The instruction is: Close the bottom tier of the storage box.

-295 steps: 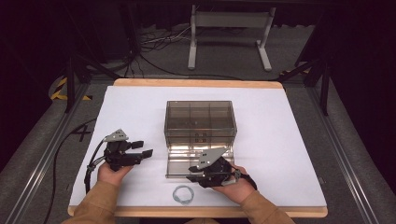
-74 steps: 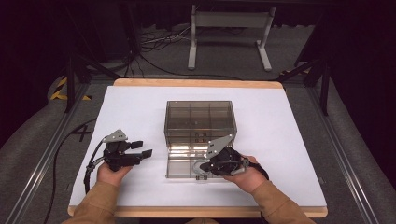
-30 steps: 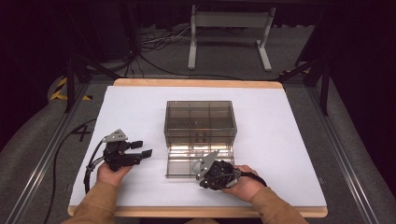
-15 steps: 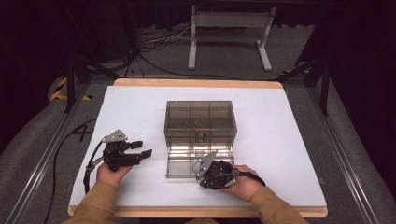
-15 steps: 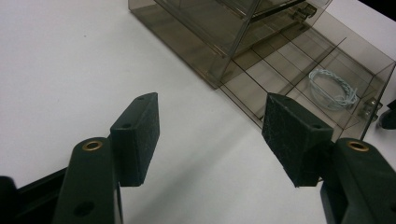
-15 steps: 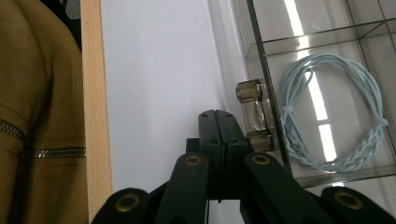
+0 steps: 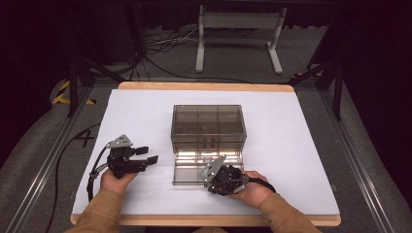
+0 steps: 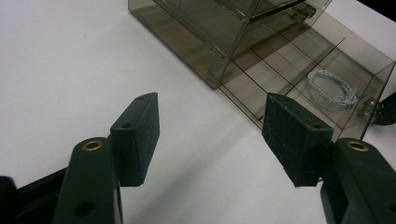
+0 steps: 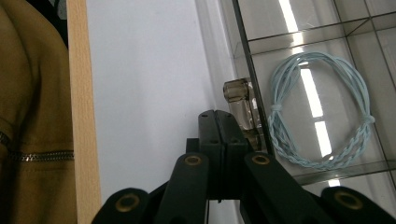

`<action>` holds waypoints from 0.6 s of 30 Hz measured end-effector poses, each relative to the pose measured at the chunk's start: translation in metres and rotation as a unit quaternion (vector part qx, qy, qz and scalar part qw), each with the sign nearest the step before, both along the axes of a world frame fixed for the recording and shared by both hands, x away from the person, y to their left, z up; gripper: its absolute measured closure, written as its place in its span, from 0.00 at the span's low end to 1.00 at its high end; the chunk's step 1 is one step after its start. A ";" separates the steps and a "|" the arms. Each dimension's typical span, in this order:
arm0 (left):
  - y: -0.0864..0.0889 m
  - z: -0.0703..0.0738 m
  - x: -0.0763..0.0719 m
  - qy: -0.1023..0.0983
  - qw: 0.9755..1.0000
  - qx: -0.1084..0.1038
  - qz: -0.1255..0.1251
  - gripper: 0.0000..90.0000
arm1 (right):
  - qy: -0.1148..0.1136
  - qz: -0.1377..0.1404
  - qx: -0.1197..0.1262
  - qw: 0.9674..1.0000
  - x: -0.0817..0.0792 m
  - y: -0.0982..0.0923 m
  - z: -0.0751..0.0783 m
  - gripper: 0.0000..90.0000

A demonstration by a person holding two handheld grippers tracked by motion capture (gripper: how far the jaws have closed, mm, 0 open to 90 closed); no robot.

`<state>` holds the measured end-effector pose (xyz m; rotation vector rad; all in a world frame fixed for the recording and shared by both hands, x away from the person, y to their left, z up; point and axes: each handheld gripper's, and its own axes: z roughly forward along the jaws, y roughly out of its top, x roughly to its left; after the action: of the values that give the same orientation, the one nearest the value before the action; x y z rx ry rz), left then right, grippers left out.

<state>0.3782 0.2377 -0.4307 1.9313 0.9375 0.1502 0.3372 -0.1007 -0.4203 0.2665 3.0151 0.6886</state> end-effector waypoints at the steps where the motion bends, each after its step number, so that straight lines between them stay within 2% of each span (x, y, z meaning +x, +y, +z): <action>1: 0.000 0.000 0.000 0.001 1.000 0.001 -0.001 0.42 | 0.000 0.000 -0.001 1.000 0.000 0.000 0.000 1.00; 3: 0.000 0.000 0.000 0.001 1.000 0.001 -0.001 0.42 | -0.007 0.003 0.000 1.000 0.001 0.001 0.000 1.00; 11: 0.000 0.000 0.000 0.000 1.000 0.000 0.000 0.42 | -0.006 -0.001 0.000 1.000 0.002 0.002 0.001 1.00; 16: 0.000 0.000 0.000 0.000 1.000 0.000 0.000 0.42 | -0.014 0.001 0.004 1.000 0.005 0.003 0.001 1.00; 18: 0.000 0.000 0.000 0.000 1.000 0.000 0.000 0.42 | -0.009 -0.001 0.002 1.000 0.006 0.004 0.002 1.00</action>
<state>0.3782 0.2377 -0.4306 1.9321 0.9366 0.1501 0.3435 -0.0971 -0.4186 0.2613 2.9971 0.6943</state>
